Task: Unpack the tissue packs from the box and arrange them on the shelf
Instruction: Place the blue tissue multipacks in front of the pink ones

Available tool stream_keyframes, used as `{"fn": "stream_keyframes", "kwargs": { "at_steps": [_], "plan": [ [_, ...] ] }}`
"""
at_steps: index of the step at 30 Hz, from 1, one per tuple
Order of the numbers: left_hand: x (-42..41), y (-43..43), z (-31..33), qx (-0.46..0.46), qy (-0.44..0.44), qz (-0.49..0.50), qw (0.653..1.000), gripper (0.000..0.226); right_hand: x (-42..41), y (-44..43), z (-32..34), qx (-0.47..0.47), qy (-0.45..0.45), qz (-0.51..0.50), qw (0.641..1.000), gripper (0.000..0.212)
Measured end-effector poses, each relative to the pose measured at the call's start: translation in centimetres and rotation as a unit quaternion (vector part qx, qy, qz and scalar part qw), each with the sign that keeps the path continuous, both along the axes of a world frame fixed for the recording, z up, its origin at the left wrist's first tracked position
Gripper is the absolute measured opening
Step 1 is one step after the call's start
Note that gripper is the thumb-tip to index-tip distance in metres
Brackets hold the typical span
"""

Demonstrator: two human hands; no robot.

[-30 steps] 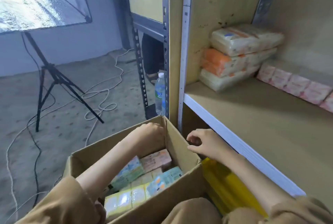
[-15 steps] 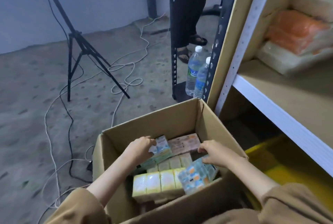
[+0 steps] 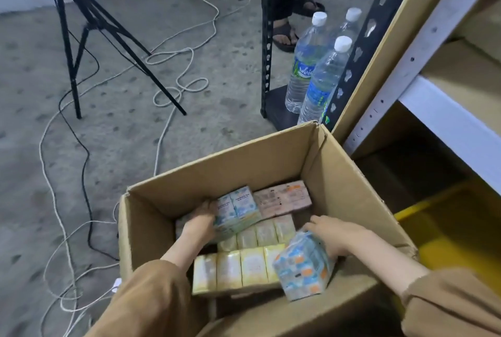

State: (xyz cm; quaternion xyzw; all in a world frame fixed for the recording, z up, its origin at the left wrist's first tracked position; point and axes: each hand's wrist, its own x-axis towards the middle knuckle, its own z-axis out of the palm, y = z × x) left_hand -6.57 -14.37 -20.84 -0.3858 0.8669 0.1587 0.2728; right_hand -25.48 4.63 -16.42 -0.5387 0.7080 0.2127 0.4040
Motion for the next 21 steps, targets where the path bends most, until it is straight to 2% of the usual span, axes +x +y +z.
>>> {"fn": "stream_keyframes", "kwargs": {
  "at_steps": [2,4,6,8,11,15,19,21],
  "plan": [
    [-0.5,0.1,-1.0,-0.008,-0.006,0.000,1.000,0.076,0.2,0.1,-0.8,0.035,-0.002,0.047,0.998,0.089],
    [-0.8,0.3,-1.9,0.000,-0.004,0.015,1.000,0.084,0.6,-0.2,-1.7,0.048,-0.015,0.080,0.996,0.098],
    [-1.1,0.4,-2.4,-0.005,-0.003,0.017,1.000,0.087,0.7,-0.6,-2.5,0.033,-0.026,0.093,0.995,0.090],
    [-1.2,0.4,-2.5,-0.007,-0.004,-0.001,1.000,0.084,0.4,-0.9,-2.7,0.006,-0.033,0.087,0.996,0.072],
    [-1.0,0.8,-2.1,-0.001,0.007,-0.035,0.999,0.078,0.1,-1.0,-2.4,-0.036,-0.028,0.043,0.998,0.058],
    [-0.3,3.1,-1.9,0.009,0.018,-0.107,0.994,0.081,0.5,-0.8,-1.3,-0.105,-0.011,-0.021,0.994,0.060],
    [-0.1,3.7,-2.2,0.019,0.019,-0.109,0.994,0.094,1.0,-1.4,0.3,-0.148,-0.071,-0.091,0.982,0.059],
    [-0.3,3.6,-2.4,0.024,0.021,-0.102,0.994,0.096,1.3,-1.4,0.1,-0.146,-0.095,-0.110,0.979,0.070]
  ]
}}
